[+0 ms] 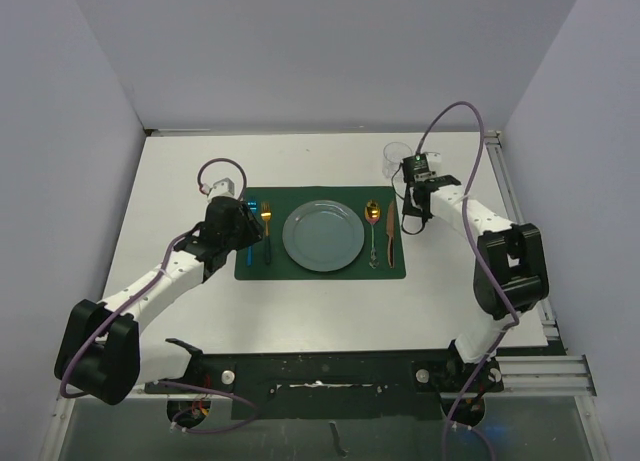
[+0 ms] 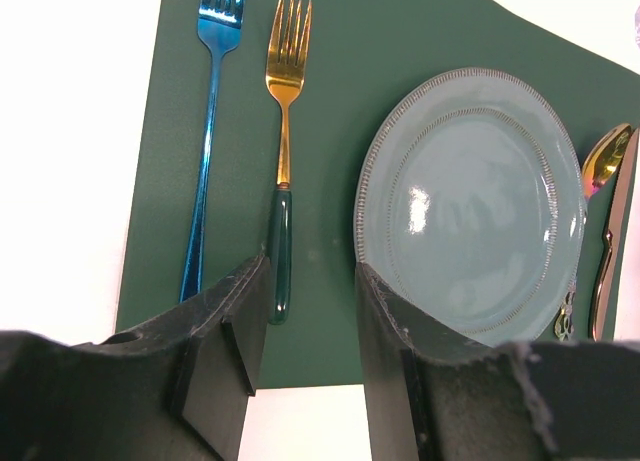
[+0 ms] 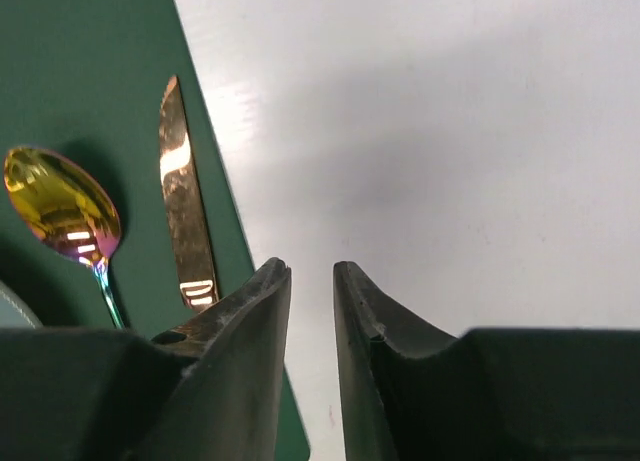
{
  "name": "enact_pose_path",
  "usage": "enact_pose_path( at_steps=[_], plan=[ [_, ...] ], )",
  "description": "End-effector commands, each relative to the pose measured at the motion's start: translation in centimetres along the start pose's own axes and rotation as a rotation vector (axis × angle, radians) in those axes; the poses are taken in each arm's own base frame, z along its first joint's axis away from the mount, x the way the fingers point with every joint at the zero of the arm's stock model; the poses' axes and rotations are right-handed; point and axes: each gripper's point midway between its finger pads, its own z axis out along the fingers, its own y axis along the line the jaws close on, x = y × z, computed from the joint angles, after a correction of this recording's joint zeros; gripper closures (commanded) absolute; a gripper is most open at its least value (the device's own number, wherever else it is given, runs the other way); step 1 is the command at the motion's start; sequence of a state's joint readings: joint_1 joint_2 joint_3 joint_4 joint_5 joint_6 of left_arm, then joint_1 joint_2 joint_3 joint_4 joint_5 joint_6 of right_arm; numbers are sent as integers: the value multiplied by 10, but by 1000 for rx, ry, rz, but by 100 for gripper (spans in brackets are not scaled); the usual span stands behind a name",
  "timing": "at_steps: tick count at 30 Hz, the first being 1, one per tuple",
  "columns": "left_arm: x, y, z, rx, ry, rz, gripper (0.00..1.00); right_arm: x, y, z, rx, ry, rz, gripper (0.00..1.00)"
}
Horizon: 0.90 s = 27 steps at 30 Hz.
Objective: Set the dinner table for one person
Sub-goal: Adjust the knife on the napkin.
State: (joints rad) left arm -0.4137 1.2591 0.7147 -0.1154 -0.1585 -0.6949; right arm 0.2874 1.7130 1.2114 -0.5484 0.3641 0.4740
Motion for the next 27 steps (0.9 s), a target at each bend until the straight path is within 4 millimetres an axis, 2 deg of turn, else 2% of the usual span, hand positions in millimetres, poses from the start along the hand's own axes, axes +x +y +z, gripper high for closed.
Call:
enact_pose_path(
  at_steps=[1,4,5,11,18,23,27],
  plan=[
    [-26,-20,-4,47,-77,-4,63,-34,7,11,-21,-64,6,81],
    [-26,-18,-4,41,-76,-1,63,-38,12,24,-40,-57,15,99],
    [-26,-18,-4,38,-75,0,63,-40,12,28,-43,-56,21,100],
    [-27,-7,-3,-19,-79,11,63,-54,15,43,-100,-48,73,100],
    [-32,41,-4,-289,-119,7,63,-51,17,51,-124,-28,83,100],
    [-39,65,-8,-361,-150,-67,62,-51,24,49,-165,-20,91,100],
    [-39,83,-3,-392,-122,-97,62,-48,32,41,-220,-22,99,100]
  ],
)
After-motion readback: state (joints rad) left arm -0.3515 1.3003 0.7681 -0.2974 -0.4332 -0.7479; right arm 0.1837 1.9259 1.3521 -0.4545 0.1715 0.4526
